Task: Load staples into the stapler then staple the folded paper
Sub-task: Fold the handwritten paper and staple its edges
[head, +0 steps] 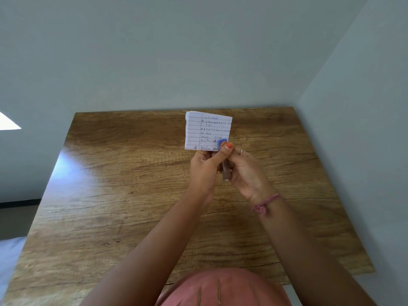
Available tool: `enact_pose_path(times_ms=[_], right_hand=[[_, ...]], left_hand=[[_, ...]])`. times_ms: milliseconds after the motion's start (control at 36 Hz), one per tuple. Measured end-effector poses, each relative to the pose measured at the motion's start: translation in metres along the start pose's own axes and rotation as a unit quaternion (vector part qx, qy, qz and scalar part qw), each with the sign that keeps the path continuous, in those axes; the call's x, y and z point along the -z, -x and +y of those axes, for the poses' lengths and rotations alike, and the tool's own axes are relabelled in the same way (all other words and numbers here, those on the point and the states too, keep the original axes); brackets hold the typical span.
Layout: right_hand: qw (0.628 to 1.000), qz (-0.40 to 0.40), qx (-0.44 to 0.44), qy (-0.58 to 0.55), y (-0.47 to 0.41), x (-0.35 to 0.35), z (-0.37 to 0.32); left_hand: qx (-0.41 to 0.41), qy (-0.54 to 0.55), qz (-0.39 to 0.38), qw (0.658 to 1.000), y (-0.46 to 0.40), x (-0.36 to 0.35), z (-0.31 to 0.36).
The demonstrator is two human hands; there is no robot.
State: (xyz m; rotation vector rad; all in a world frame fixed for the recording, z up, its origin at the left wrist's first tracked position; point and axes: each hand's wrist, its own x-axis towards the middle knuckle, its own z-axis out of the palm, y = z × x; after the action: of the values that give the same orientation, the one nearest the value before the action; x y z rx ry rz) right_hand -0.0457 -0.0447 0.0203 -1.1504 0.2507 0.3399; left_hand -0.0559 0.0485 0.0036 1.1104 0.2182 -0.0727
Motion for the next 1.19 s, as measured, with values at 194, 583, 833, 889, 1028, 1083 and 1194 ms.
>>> enact_pose_path(times_ms=[194,583,833,889,1028,1083,1194], right_hand=[[1.0,0.003,0.0,-0.011,-0.003,0.0,0.003],[1.0,0.025,-0.008,-0.014,-0.005,-0.008,0.004],[0.998,-0.03,-0.015,-0.057,-0.007,0.001,-0.004],[0.997,-0.033,-0.029,-0.066,-0.008,0.003,-0.006],[0.997,-0.043,-0.046,-0.049,-0.005,0.006,-0.007],[0.996,-0.062,-0.05,-0.042,-0.002,0.006,-0.008],[0.994,-0.081,-0.053,-0.042,0.002,0.008,-0.01]], left_hand=[[0.011,0.015,0.021,1.0,-0.002,-0.001,0.003],[0.023,0.074,0.033,0.996,-0.003,-0.002,0.007],[0.026,0.091,-0.051,0.994,-0.002,0.008,0.014],[0.031,0.139,-0.041,0.989,-0.002,0.011,0.016],[0.03,0.133,0.02,0.99,-0.004,0.012,0.014],[0.027,0.123,0.034,0.991,-0.004,0.013,0.013],[0.028,0.13,0.048,0.99,-0.003,0.014,0.012]])
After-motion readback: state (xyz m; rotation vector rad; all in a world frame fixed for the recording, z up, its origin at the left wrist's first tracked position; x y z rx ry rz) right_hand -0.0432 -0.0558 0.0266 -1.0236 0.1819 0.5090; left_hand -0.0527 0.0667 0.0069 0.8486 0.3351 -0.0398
